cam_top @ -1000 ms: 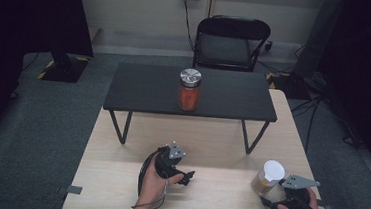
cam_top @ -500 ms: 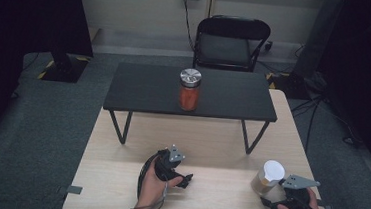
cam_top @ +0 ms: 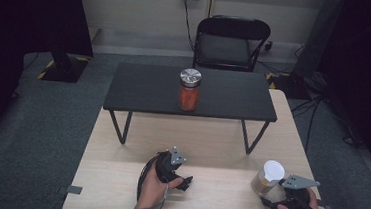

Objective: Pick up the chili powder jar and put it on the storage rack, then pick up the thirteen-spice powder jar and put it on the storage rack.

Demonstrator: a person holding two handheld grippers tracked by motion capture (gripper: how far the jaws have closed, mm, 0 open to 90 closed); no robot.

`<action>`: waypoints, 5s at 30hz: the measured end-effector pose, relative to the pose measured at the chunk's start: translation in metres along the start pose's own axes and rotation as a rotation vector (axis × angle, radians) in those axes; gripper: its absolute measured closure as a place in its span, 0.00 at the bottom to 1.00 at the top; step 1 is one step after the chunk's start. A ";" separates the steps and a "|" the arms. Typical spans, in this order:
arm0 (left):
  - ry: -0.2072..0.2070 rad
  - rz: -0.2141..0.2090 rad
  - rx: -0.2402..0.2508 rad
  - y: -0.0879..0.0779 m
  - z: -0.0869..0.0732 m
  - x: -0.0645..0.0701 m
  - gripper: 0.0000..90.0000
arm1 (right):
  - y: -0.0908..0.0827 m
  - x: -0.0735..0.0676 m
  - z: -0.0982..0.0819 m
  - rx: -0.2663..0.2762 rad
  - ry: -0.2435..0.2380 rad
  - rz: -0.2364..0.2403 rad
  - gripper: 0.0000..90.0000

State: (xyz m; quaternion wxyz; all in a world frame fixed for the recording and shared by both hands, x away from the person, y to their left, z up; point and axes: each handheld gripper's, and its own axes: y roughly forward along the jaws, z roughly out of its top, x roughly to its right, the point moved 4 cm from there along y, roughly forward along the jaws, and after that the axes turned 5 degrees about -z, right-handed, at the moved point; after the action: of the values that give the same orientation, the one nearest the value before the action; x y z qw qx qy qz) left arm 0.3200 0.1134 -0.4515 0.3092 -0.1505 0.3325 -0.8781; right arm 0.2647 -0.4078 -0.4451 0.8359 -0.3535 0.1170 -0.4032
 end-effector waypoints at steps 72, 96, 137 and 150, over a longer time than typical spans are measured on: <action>0.001 0.000 0.000 0.000 0.000 0.000 0.00 | -0.010 0.002 0.019 0.183 0.056 0.047 0.18; 0.002 0.000 0.000 0.000 0.000 0.000 0.00 | -0.010 -0.003 0.016 0.243 0.027 0.033 0.34; 0.002 0.000 0.001 0.000 0.000 0.000 0.00 | -0.036 0.003 0.096 0.236 -0.073 0.152 0.34; 0.003 0.000 0.000 0.000 0.000 0.000 0.00 | -0.040 -0.001 0.131 0.247 -0.114 0.192 0.34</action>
State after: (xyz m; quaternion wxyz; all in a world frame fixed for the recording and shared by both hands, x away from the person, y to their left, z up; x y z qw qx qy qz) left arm 0.3200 0.1136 -0.4517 0.3088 -0.1492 0.3328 -0.8784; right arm 0.3029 -0.3591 -0.3232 0.9130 -0.2577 0.0521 -0.3120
